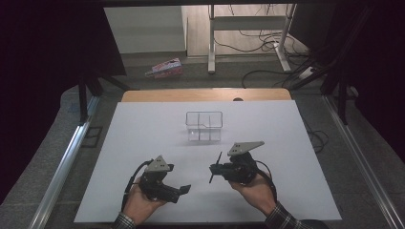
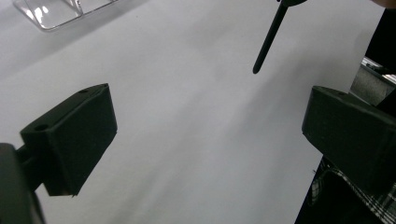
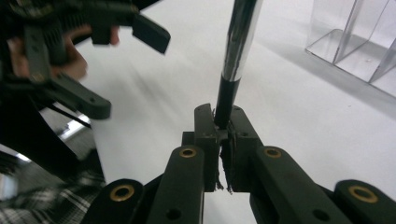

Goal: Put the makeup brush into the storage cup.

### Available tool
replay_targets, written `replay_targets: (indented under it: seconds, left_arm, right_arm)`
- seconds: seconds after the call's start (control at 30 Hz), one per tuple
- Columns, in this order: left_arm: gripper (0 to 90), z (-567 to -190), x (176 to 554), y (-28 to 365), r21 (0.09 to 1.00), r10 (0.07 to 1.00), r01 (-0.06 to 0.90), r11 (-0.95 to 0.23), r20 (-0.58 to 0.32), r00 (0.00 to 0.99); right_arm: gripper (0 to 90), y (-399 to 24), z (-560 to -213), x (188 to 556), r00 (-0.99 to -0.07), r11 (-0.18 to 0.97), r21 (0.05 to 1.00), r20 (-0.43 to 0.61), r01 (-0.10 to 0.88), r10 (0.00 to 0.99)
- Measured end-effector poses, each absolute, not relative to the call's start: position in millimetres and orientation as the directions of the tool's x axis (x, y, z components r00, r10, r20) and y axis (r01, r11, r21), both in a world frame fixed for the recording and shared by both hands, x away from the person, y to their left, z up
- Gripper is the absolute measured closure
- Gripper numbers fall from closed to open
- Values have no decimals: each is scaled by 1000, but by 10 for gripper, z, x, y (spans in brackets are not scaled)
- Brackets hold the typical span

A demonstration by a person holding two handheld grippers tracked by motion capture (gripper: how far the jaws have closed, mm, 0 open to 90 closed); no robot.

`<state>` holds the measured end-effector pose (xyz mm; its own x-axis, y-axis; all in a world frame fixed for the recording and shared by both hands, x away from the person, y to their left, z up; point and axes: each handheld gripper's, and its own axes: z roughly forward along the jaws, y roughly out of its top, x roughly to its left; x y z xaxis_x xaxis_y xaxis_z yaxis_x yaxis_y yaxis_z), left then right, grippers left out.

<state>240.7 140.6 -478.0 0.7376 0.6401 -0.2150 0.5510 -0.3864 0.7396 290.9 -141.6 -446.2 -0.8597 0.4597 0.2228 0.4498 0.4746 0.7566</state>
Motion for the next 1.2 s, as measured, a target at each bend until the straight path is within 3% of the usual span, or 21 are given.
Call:
replay_targets:
  seconds: [0.5,1.2]
  left_arm:
    - [0,-4674,2435,1372,726,636,534,-434,-173,752]
    - [30,-4411,2525,1081,772,548,449,-451,-158,822]
  right_arm:
    - [846,-1283,-4469,2797,-916,628,715,43,307,399]
    - [846,-1113,-4555,2736,-945,689,677,31,260,326]
